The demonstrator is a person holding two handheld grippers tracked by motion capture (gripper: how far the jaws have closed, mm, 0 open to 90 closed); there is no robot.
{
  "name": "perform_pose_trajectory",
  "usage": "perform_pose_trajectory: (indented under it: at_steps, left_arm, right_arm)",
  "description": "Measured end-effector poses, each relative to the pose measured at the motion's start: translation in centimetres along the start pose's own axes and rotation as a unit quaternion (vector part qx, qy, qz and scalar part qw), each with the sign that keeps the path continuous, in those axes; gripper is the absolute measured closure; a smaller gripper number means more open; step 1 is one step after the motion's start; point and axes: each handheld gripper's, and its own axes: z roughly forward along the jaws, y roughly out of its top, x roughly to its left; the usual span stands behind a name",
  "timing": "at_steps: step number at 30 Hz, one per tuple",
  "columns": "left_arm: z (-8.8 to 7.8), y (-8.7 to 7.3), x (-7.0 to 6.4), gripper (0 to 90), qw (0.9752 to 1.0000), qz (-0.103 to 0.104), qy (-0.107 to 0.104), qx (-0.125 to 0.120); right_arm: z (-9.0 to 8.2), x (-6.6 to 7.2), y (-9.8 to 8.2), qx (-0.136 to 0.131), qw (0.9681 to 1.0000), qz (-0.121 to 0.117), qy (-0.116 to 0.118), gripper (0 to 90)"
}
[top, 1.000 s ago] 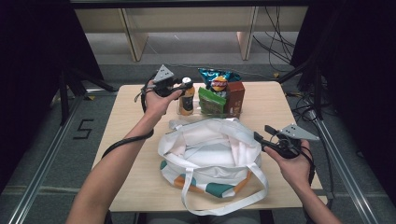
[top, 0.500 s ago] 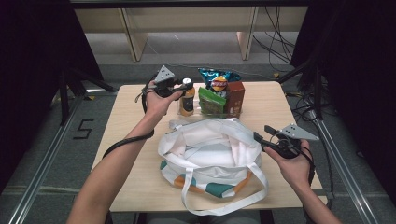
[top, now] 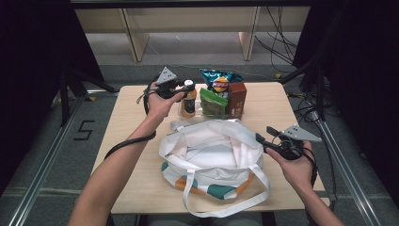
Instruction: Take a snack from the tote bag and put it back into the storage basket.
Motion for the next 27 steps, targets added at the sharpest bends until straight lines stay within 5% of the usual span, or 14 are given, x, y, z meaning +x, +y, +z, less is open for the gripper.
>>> perform_pose_trajectory:
  at_steps: [27]
  left_arm:
    - [0.44,-0.97,0.11,58.9,0.9999,-0.007,0.002,0.008]
  right_arm:
    - [-0.04,-0.04,0.03,0.007,1.0,-0.002,0.002,44.5]
